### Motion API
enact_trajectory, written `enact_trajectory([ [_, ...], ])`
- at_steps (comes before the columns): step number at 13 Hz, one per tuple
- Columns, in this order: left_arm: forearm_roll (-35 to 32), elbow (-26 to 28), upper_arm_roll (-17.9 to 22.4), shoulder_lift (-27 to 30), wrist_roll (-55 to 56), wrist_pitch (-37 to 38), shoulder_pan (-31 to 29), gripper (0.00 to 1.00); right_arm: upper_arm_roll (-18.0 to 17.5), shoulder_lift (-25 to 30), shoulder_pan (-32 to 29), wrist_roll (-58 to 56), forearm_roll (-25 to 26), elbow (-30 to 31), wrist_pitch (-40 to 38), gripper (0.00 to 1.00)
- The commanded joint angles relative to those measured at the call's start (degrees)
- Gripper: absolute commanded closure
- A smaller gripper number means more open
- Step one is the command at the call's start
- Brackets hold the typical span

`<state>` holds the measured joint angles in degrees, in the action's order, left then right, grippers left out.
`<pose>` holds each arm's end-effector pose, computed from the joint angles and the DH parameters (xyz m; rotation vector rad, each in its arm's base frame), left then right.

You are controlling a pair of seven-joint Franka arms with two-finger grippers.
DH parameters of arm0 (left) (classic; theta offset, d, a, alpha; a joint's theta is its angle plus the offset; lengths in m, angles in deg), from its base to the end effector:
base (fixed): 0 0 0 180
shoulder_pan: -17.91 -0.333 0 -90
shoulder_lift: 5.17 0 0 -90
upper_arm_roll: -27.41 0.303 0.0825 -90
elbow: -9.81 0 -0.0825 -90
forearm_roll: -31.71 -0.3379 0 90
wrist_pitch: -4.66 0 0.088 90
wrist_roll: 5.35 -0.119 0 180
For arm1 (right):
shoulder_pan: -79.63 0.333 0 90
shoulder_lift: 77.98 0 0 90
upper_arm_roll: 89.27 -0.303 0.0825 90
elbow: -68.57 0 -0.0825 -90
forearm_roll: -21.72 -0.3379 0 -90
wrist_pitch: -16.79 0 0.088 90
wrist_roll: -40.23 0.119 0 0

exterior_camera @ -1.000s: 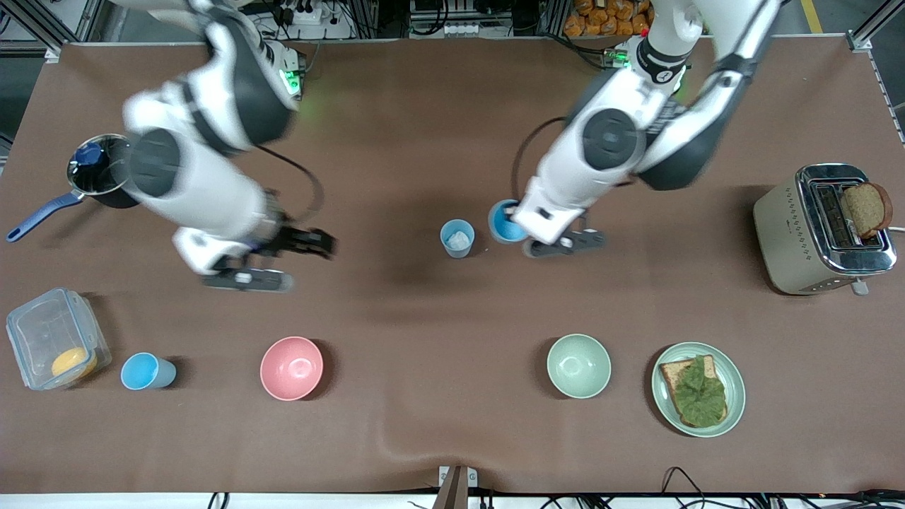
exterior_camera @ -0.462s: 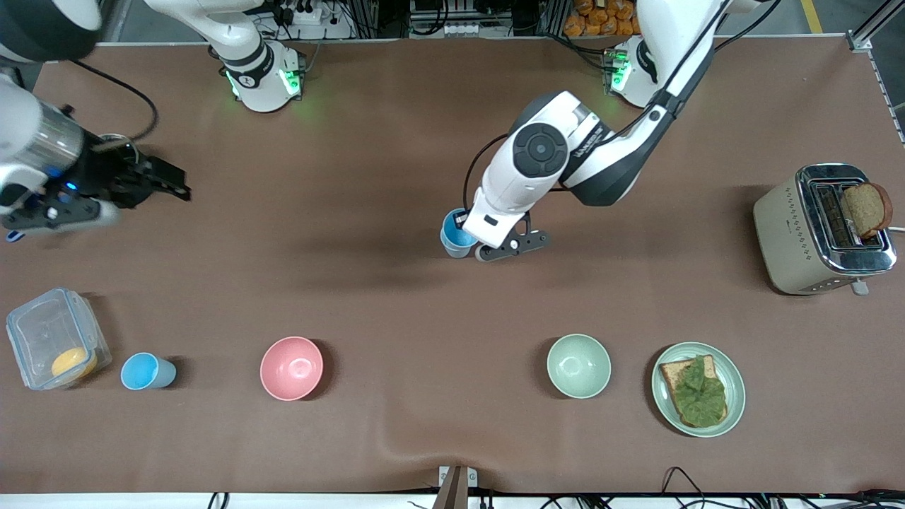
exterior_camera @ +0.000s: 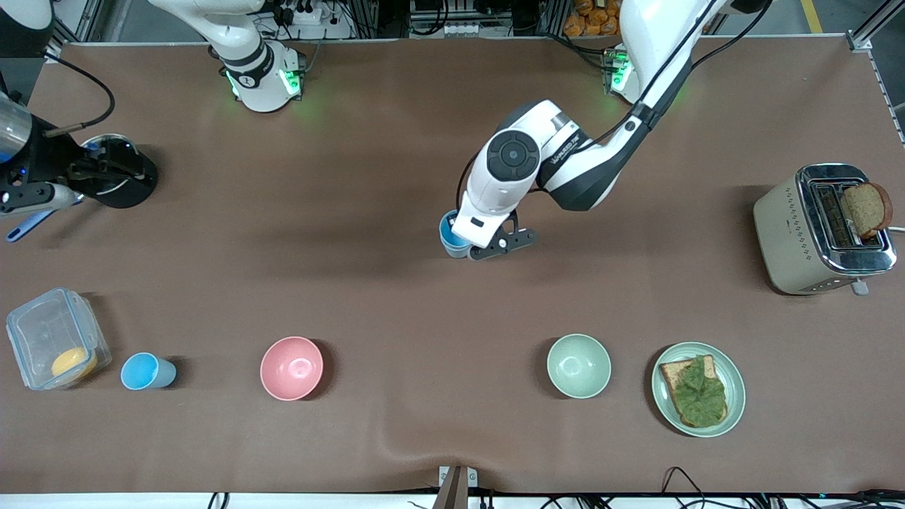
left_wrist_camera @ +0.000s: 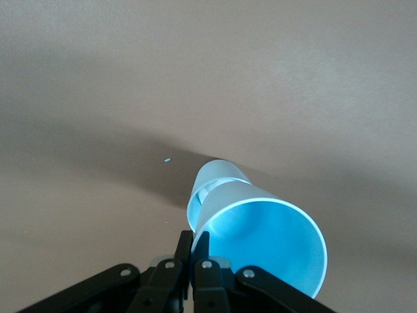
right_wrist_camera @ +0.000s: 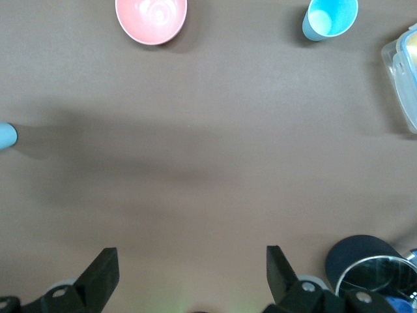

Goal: Stack blue cups with both arms
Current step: 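Lower the left cup into the placed cup while the right gripper withdraws, then open the left gripper to release the cup onto the stack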

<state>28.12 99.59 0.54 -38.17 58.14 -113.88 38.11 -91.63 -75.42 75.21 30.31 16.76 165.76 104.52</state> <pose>0.4715 -0.4368 0.3352 2.9919 0.4834 -0.2540 0.4855 -0.0065 0.5660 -3.0331 -0.2054 0.1689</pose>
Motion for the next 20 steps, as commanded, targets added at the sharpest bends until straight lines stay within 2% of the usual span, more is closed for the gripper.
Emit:
enact_trajectory([
  [1, -1.59, 0.48, 0.24, -0.66, 1.99, -0.29, 0.64, 1.0, -1.51, 6.05, -1.3, -0.81, 1.96, 1.87, -4.56, 0.0],
  [4, -3.43, 0.57, 0.24, -1.81, 2.17, -0.29, 1.51, 1.0, -1.42, 6.32, -1.12, -0.9, 5.74, -0.68, -8.18, 0.0],
  [8, -3.61, 0.57, 0.24, -2.86, 2.96, -0.38, 2.04, 1.0, -1.51, 5.62, -1.21, -0.9, 5.75, -0.6, -8.01, 0.0],
  [9, -4.4, 0.13, 0.24, -3.47, 2.96, -0.38, 2.04, 0.95, -1.51, 5.27, -1.12, -0.9, 5.84, -0.68, -7.75, 0.0],
  [10, -5.19, 0.04, 0.24, -3.74, 2.18, -0.38, 1.7, 0.45, -1.42, 4.83, -1.21, -0.9, 5.92, -0.86, -7.4, 0.0],
  [11, -5.37, 0.04, 0.24, -3.74, 1.91, -0.38, 1.61, 0.0, -1.33, 4.74, -1.04, -0.9, 6.01, -1.04, -6.96, 0.0],
  [14, -5.72, -0.31, 0.24, -1.73, 2.34, -0.29, 1.08, 0.0, -1.42, 4.21, -0.42, -0.9, 6.54, -1.04, -6.43, 0.0],
  [20, -7.56, -0.22, 0.41, 11.35, 2.26, 0.67, -7.17, 0.0, -1.51, 4.03, -0.16, -0.81, 6.36, -1.39, -5.28, 0.0],
])
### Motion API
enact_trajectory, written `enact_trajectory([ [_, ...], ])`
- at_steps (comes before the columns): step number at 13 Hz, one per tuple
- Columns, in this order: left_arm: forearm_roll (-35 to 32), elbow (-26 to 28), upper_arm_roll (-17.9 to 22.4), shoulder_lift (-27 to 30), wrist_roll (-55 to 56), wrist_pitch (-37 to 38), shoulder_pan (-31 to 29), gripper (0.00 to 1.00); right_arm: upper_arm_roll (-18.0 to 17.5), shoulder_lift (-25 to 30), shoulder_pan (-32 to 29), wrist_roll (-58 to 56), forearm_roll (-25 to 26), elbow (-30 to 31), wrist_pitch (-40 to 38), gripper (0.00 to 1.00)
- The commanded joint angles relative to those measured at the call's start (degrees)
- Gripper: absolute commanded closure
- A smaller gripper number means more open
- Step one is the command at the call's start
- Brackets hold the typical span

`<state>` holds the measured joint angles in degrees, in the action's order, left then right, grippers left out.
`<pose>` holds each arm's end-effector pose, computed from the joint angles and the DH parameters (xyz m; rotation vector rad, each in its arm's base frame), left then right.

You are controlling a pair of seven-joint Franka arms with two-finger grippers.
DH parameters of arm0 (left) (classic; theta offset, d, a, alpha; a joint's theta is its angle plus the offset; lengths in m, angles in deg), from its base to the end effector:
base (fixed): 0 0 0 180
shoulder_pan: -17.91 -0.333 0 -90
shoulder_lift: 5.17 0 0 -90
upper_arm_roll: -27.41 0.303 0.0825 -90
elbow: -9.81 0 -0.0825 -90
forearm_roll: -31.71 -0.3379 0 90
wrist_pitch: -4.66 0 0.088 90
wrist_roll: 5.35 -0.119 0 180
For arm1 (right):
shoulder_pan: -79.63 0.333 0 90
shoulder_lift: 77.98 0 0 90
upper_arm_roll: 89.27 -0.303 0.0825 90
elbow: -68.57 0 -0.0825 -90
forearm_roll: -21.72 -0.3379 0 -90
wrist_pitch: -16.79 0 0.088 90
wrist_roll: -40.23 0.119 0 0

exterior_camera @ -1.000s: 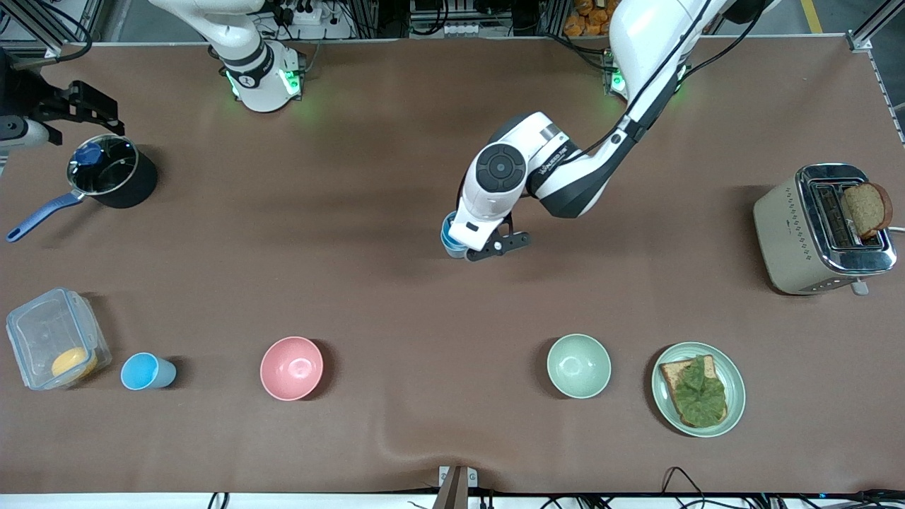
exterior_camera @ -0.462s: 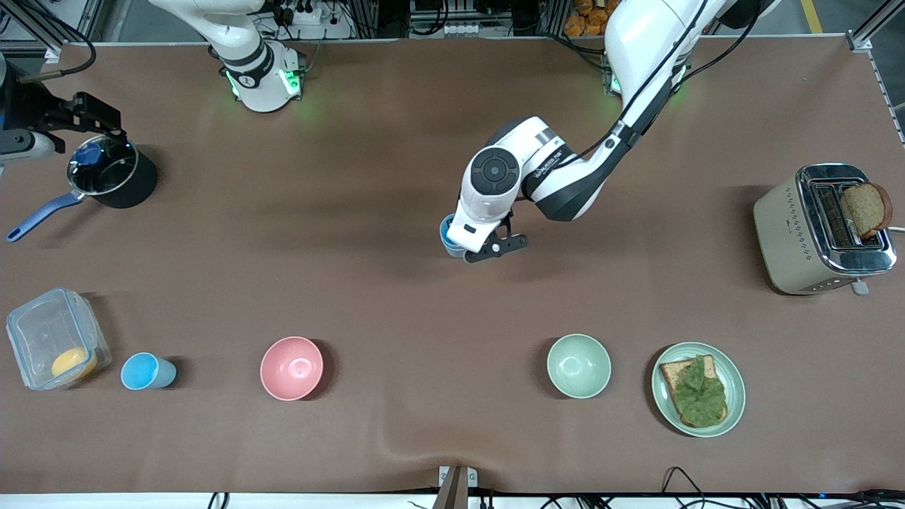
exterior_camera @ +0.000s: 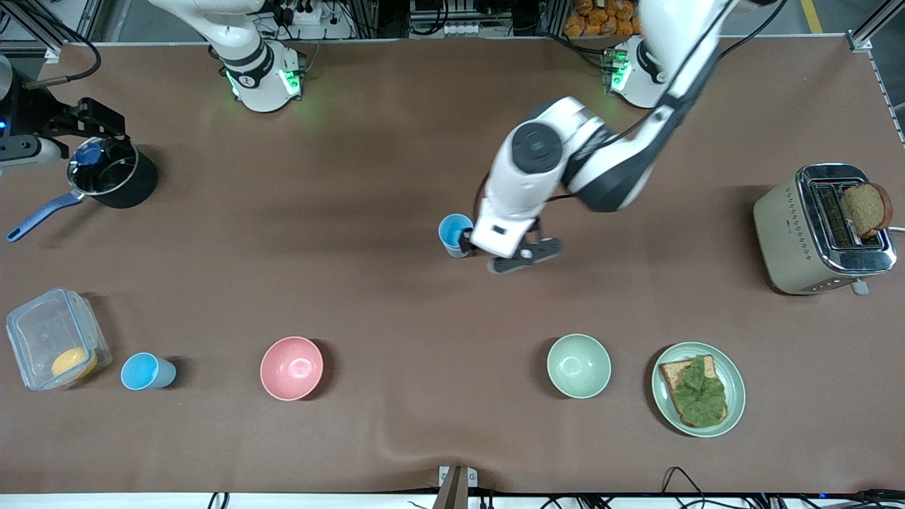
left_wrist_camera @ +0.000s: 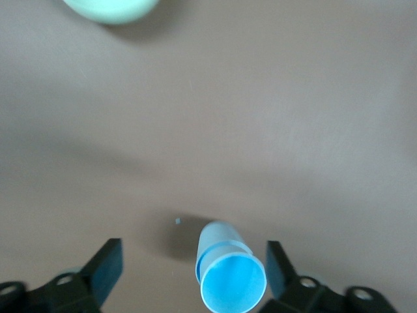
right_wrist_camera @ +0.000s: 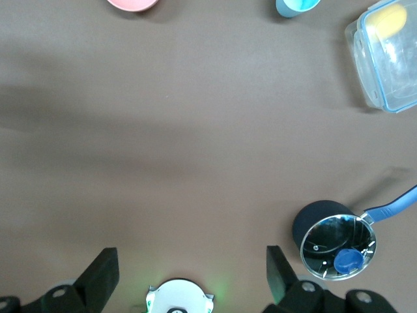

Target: Stack blue cups with both arms

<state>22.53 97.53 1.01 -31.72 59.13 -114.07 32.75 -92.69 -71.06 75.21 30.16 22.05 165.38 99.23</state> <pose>0.5200 -0.3832 0.4163 2.9504 0.5863 0.0534 0.4550 -0.0070 0.5974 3.1249 0.2458 -0.2054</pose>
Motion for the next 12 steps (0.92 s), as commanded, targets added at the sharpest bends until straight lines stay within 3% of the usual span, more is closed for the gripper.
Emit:
enact_trajectory([
  [1, -2.68, 1.92, -0.14, 6.93, 1.27, 1.39, -3.48, 0.0, -0.53, -0.32, -0.15, -0.65, 1.16, -1.1, 0.0, 0.0],
  [5, -2.69, 1.83, -0.23, 13.61, -0.66, 6.48, -10.95, 0.0, -0.45, -0.67, -0.33, -0.74, 1.16, -1.1, 0.0, 0.0],
  [8, -1.81, 1.83, -0.32, 17.39, -8.72, 10.62, -16.93, 0.0, -0.45, -0.76, -0.24, -0.65, 1.07, -1.01, -0.08, 0.0],
  [10, -1.46, 2.36, 1.96, 20.82, -17.75, 13.77, -18.61, 0.0, -0.45, -0.85, -0.33, -0.74, 1.16, -0.92, 0.0, 0.0],
  [12, 0.2, 2.27, 6.78, 22.06, -33.54, 15.63, -18.7, 0.0, -0.45, -0.76, -0.33, -0.65, 1.16, -0.92, -0.08, 0.0],
])
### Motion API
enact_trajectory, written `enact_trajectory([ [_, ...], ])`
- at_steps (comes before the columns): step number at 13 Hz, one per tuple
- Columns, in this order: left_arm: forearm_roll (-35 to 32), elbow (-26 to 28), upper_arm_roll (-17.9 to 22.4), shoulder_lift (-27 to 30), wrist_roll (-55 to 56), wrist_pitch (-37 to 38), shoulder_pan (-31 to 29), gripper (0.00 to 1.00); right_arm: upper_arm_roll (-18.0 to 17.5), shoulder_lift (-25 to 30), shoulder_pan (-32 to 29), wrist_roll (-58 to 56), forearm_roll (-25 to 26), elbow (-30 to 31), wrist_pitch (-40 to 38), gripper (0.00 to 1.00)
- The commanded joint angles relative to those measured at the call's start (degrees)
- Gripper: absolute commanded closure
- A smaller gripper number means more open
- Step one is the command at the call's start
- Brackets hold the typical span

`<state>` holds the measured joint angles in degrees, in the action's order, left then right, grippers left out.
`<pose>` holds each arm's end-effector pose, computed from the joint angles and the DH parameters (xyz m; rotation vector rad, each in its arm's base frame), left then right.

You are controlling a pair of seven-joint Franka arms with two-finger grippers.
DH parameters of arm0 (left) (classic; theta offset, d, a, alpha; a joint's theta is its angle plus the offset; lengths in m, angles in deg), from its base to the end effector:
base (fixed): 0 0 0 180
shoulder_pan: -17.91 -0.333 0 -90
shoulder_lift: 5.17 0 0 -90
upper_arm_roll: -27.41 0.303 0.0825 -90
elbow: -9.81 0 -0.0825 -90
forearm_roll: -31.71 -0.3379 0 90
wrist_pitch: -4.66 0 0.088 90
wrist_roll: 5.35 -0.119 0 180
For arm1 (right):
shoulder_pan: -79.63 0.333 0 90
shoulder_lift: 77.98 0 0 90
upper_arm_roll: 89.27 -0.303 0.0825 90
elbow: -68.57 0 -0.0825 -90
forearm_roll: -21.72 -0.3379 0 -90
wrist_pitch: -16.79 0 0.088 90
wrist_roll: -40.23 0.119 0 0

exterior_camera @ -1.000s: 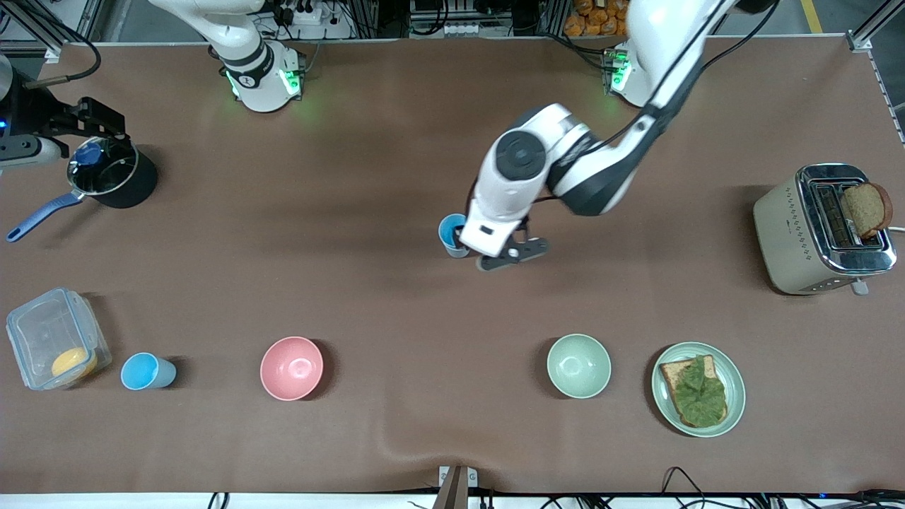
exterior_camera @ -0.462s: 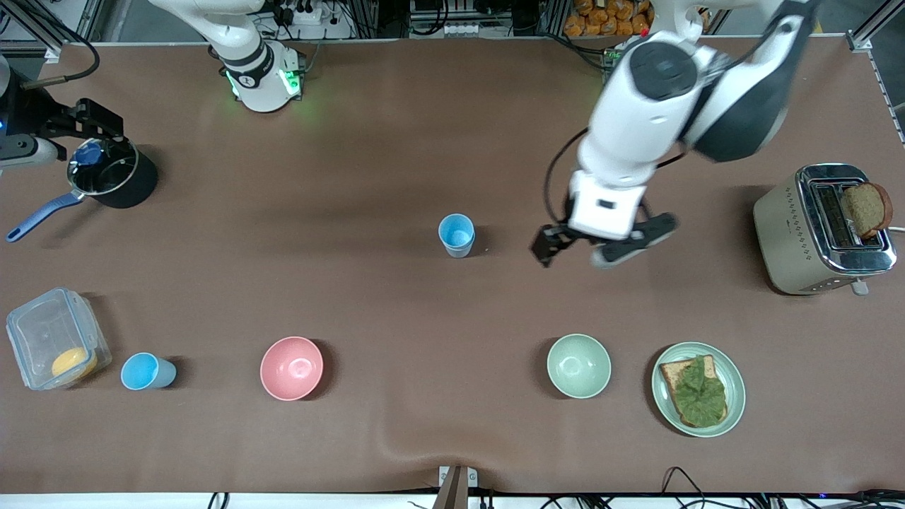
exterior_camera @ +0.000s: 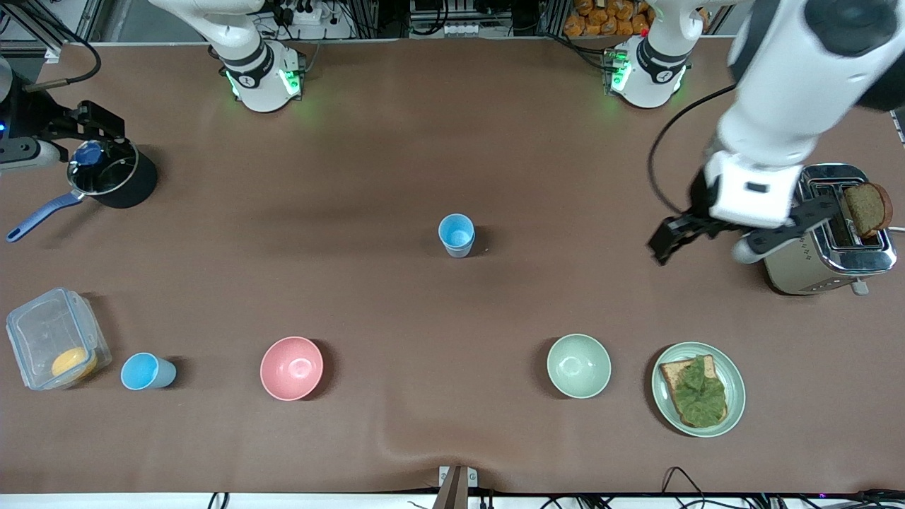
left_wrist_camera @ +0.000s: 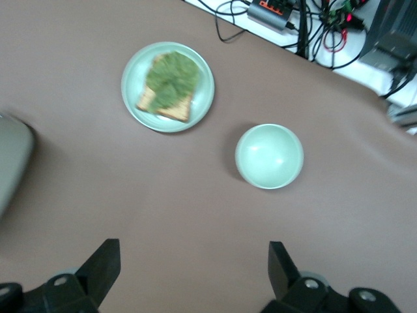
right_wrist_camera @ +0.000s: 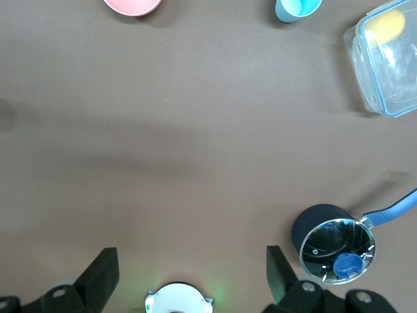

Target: Stack blue cups with both arms

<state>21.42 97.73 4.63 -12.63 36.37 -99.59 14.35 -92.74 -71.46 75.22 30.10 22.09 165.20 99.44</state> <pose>0.5466 -0.1581 0.5752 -3.0459 -0.5701 -0.3213 0.4574 -0.0067 0.5957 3.1243 0.2491 -0.2057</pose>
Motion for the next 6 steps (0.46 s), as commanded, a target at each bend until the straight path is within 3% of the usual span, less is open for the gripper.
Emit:
enact_trajectory([
  [1, 4.64, 2.43, 5.61, 4.1, -18.7, 1.15, -0.48, 0.0, -0.4, -0.45, -0.33, -0.59, 1.21, -0.83, -0.21, 0.0],
  [6, 7.92, 1.91, 12.31, 7.37, -36.68, 10.81, -0.66, 0.0, -0.4, -0.71, -0.42, -0.59, 1.12, -0.75, 0.23, 0.0],
])
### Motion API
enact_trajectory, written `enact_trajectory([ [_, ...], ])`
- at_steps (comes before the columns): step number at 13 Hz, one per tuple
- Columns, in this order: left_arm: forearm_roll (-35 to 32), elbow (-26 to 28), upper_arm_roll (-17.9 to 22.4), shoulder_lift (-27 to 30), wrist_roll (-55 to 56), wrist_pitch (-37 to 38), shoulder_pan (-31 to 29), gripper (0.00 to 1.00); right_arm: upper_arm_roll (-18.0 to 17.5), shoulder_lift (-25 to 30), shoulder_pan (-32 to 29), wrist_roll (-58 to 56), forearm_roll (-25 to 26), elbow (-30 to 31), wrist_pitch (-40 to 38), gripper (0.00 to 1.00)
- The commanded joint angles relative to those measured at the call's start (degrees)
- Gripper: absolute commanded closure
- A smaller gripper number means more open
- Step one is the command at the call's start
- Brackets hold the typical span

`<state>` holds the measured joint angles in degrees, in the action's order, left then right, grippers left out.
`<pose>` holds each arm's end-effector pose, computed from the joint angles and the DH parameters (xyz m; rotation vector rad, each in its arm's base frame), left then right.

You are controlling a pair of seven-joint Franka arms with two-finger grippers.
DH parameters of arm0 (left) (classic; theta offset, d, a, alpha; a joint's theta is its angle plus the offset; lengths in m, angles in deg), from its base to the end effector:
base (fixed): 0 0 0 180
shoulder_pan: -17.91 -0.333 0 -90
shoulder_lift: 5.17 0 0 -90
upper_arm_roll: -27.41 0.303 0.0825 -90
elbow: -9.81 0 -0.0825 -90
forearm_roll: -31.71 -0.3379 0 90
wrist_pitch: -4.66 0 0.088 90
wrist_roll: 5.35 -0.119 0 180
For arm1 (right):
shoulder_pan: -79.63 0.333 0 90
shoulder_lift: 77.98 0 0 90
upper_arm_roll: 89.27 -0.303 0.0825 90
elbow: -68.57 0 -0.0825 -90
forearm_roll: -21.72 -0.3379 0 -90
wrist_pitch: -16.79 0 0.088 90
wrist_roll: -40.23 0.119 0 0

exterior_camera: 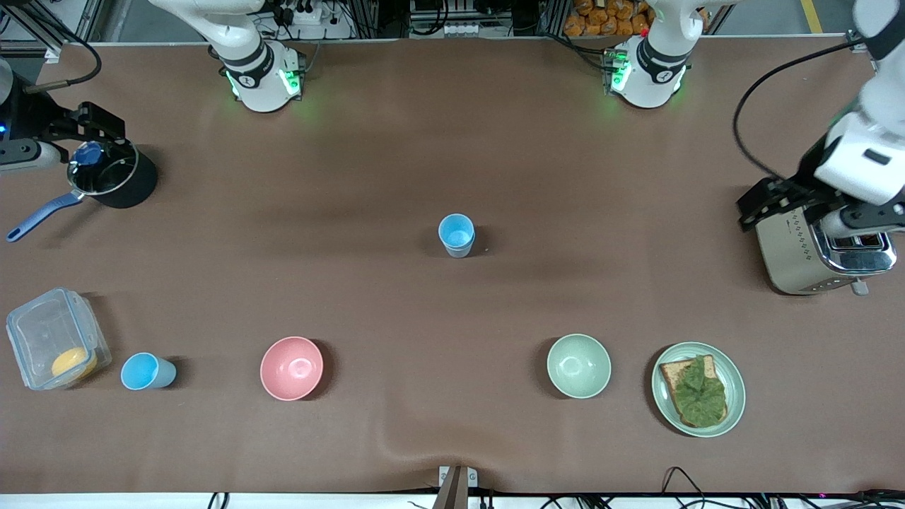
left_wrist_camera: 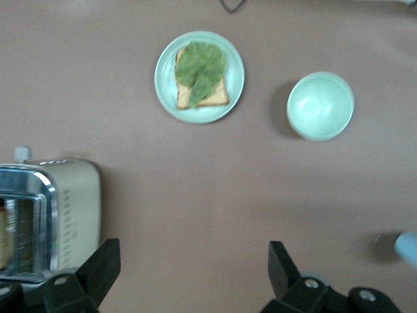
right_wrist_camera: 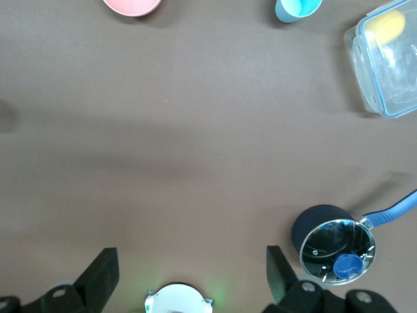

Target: Stack blue cups with both arms

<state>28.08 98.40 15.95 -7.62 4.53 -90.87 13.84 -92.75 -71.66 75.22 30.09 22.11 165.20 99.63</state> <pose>0.5283 -0.0591 0.5974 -3.0958 -0.0625 -0.1341 0.4588 -0.0067 0.5944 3.1241 0.2497 -0.2060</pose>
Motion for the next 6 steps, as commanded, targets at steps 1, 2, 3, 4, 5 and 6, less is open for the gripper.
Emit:
enact_trajectory([
  [1, 1.35, 1.23, 1.44, 3.05, -6.17, 2.54, -0.06, 0.0, -0.39, -0.51, -0.42, -0.59, 1.1, -0.74, 0.05, 0.0],
  [2, 1.26, 1.4, 1.53, 3.23, -5.75, 2.71, 0.03, 0.0, -0.39, -0.43, -0.42, -0.59, 1.1, -0.74, 0.05, 0.0],
  [3, 1.35, 1.58, 1.53, 3.24, -5.83, 2.72, 0.03, 0.0, -0.39, -0.43, -0.42, -0.59, 1.1, -0.74, -0.04, 0.0],
  [4, 1.35, 1.75, 1.53, 3.32, -5.48, 2.72, 0.29, 0.0, -0.39, -0.43, -0.42, -0.59, 1.1, -0.74, 0.05, 0.0],
  [5, 1.35, 1.67, 1.45, 3.32, -5.22, 2.72, 0.38, 0.0, -0.39, -0.51, -0.42, -0.59, 1.1, -0.74, 0.05, 0.0],
  [6, 1.79, 1.93, 1.45, 3.41, -5.21, 3.24, 0.55, 0.0, -0.39, -0.43, -0.51, -0.59, 1.1, -0.74, -0.04, 0.0],
])
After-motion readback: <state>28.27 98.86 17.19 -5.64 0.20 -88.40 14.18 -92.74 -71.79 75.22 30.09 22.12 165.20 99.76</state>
